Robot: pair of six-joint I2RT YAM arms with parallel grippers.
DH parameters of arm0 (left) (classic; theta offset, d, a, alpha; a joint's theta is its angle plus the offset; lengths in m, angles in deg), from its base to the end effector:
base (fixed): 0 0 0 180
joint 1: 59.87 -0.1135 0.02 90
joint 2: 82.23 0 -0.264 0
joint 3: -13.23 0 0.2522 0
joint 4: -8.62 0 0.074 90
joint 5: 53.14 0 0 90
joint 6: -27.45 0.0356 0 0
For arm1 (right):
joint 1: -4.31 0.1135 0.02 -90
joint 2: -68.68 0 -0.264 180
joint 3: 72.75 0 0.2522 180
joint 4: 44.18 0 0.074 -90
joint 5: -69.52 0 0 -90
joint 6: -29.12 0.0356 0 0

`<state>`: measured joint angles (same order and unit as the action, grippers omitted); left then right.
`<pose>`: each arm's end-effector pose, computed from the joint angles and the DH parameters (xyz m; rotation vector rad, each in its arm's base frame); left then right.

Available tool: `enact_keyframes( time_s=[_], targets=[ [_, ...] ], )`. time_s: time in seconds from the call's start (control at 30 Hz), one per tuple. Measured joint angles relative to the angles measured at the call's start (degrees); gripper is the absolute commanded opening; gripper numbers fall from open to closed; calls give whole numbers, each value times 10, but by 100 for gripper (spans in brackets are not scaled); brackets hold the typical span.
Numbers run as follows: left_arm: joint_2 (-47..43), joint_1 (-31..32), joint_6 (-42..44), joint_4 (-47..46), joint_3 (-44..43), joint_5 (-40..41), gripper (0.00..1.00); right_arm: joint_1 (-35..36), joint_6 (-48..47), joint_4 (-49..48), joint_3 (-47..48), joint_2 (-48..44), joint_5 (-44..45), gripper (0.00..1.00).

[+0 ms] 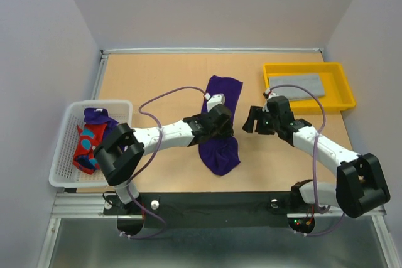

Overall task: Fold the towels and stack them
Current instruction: Flatten out the crumpled towel

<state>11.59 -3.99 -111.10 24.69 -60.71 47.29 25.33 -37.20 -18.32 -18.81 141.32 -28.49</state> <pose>0.2090 -0.2969 0.2272 0.0403 2.3098 -0.8012 0.2390 0.0972 0.2080 -0.0147 2.4055 0.5386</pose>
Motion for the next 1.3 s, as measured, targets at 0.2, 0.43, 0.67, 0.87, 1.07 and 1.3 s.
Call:
enact_keyframes(
  time_s=[0.2,0.43,0.67,0.87,1.07,1.3],
  targets=[
    [61,3,5,9,-34,10,38,0,9,-1,-44,-29,-16,74],
    [66,3,5,25,-34,32,36,0,14,-2,-69,-44,-29,73],
    [66,3,3,32,-34,50,35,0,14,-2,-70,-44,-45,73],
    [67,3,0,31,-34,51,7,0,14,-4,-74,-44,-58,73],
    [67,3,1,34,-33,58,0,0,14,-6,-74,-44,-88,73],
    [-39,0,2,76,22,91,0,4,21,-31,-74,-39,-150,73]
  ],
)
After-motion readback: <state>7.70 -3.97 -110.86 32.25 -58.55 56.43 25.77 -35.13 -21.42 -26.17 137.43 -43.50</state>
